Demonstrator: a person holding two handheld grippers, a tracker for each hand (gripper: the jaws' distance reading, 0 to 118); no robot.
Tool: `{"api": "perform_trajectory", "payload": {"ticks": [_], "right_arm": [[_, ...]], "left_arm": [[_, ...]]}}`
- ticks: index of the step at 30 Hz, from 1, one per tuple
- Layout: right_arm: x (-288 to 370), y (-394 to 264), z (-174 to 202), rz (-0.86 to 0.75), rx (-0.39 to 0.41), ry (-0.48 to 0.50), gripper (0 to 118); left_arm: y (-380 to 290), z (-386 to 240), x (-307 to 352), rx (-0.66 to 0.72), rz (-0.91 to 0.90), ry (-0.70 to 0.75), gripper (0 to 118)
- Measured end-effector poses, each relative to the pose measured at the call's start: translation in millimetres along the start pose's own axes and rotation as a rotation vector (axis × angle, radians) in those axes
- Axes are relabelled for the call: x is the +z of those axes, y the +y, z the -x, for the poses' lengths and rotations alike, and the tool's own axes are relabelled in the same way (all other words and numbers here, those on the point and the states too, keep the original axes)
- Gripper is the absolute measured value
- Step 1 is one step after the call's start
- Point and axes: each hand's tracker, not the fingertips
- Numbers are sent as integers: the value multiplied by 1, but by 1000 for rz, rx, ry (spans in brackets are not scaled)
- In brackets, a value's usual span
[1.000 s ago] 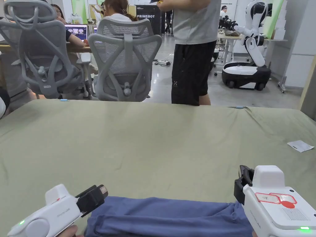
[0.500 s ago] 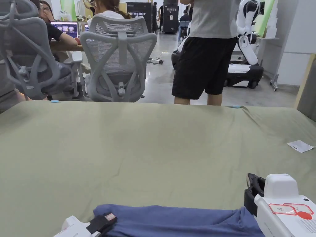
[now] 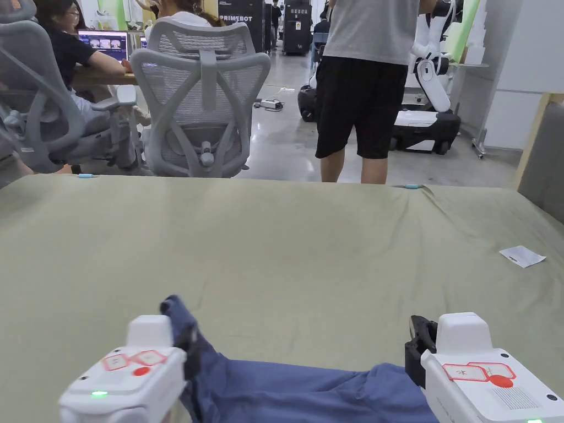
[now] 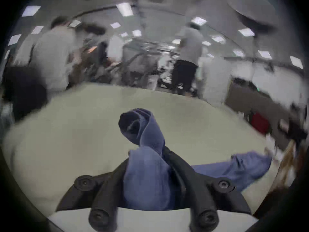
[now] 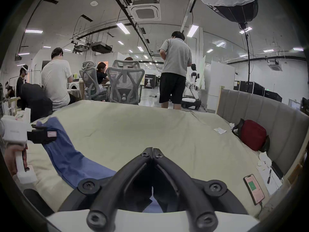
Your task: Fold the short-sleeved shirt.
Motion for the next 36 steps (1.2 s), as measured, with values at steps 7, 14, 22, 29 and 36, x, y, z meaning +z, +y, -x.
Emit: {"api": "perform_trajectory", "payload": {"ticks": [7,14,22,29,36], "right_arm": [[13,-11,-20,3,-19,1,0],[19,-18,-38,10,-21,-9,0],[18,-20,-41,8,-39,6,0],[15,-19,-40,8,-51,11,0],[17,-20,-44,15,-43,-5,0]], "left_arm": [[-54,-144,-50,-545,150,1,10],[-35,-125,-35,-121,81,-198,118],[-22,-38,-42,445,161,-192,73],[-56,-79,-75,423,342,-315,0],[-63,-139,-84,314,390,-411,0]]}}
